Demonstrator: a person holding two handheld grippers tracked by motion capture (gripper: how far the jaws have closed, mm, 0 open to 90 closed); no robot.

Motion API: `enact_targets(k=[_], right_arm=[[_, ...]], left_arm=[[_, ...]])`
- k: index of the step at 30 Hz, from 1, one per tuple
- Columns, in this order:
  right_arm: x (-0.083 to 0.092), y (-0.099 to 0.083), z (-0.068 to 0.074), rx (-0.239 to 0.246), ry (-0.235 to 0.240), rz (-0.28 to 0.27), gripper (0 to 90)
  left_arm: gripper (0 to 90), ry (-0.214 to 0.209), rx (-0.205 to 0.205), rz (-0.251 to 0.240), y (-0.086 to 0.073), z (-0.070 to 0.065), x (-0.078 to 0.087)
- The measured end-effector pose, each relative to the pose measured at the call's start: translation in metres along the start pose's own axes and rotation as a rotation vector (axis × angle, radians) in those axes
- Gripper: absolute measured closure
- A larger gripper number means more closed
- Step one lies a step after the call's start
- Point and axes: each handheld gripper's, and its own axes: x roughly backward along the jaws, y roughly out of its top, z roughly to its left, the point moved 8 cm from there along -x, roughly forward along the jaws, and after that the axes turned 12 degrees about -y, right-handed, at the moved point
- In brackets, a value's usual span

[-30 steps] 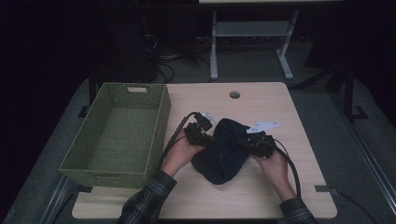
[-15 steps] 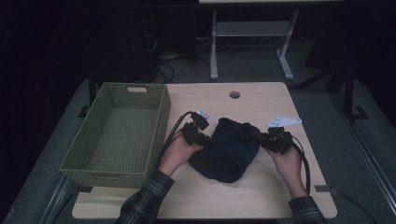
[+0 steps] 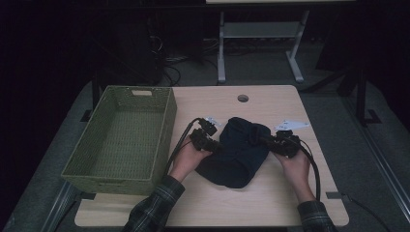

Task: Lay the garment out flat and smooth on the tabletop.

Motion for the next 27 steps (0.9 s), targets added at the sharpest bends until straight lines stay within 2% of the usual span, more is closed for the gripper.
enact_targets(k=[3,4,7,10,11,14,18,25,27], right_arm=[[0.004,0.002,-0.001,-0.008,-0.004,-0.012,60.3],[0.007,0.003,-0.002,-0.013,-0.004,-0.022,57.9],[0.020,0.007,-0.002,-0.023,0.004,-0.050,57.2],[0.033,0.008,0.005,-0.016,0.030,-0.060,57.2],[0.038,0.007,0.009,-0.013,0.042,-0.061,57.2],[0.049,-0.004,0.021,0.014,0.067,-0.049,57.1],[0.063,-0.020,0.039,0.006,0.122,-0.038,57.1],[0.076,-0.044,0.077,0.009,0.211,-0.018,54.8],[0.076,-0.047,0.087,0.013,0.222,-0.009,53.9]], left_arm=[[65.1,0.015,-0.009,-0.009,0.001,-0.001,0.005],[61.7,0.024,-0.024,-0.006,0.002,-0.002,0.010],[54.4,0.033,-0.033,-0.031,0.004,-0.007,0.023],[50.4,0.038,-0.046,-0.019,0.003,-0.013,0.033],[49.8,0.040,-0.044,-0.028,0.003,-0.015,0.035],[48.7,0.045,-0.060,-0.001,-0.003,-0.020,0.042],[48.2,0.067,-0.057,0.025,-0.016,-0.022,0.046],[47.9,0.076,-0.061,0.046,-0.035,-0.029,0.049],[47.8,0.088,-0.058,0.053,-0.038,-0.028,0.048]])
